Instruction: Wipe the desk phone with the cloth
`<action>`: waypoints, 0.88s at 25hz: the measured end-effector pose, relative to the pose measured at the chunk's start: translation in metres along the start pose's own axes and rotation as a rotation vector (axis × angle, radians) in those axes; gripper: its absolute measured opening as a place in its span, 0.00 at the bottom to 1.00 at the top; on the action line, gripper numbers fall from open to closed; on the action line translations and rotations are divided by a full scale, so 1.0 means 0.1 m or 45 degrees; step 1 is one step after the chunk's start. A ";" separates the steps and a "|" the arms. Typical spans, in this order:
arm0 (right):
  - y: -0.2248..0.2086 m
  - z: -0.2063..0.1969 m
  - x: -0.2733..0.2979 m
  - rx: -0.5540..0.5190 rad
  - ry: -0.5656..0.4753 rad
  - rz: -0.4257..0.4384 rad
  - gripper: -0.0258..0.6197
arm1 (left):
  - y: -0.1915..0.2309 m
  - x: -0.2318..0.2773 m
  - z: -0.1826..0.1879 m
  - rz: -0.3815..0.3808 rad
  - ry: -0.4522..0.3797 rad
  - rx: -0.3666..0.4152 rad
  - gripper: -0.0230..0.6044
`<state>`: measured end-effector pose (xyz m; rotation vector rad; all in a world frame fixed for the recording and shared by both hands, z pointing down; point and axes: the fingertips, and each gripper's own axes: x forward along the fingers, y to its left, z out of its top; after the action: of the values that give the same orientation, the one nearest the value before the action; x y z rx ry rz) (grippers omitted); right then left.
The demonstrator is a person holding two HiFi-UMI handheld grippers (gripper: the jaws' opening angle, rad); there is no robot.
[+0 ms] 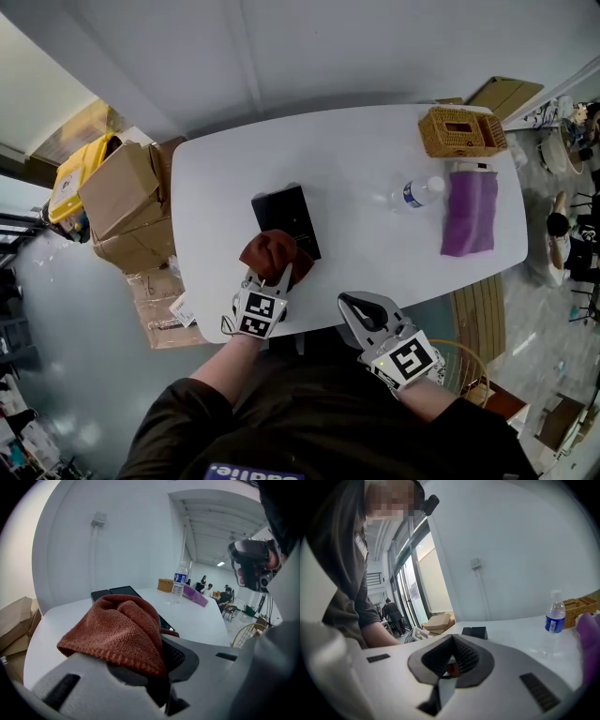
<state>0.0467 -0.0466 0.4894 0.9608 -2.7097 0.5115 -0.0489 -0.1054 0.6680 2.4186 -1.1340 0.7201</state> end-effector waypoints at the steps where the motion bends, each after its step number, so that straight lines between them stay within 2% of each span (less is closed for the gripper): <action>1: 0.00 0.01 -0.01 -0.001 -0.003 -0.003 0.08 | -0.03 -0.01 -0.03 -0.007 0.012 -0.004 0.13; 5: 0.00 0.06 -0.02 -0.012 -0.032 -0.016 0.08 | 0.00 -0.06 0.07 -0.009 0.004 0.000 0.13; 16: -0.18 0.17 -0.06 -0.027 -0.060 -0.032 0.08 | 0.68 0.08 1.05 0.105 -0.136 0.112 0.13; 19: -0.23 0.15 -0.07 -0.021 -0.048 -0.031 0.08 | 0.79 0.18 1.22 0.124 -0.138 0.143 0.13; 22: -0.26 0.14 -0.09 -0.029 -0.041 -0.029 0.08 | 0.82 0.28 1.23 0.138 -0.115 0.152 0.13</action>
<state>0.0689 -0.0667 0.4801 1.0010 -2.7240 0.4633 -0.0628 -0.2371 0.5958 2.5273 -1.3007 0.7379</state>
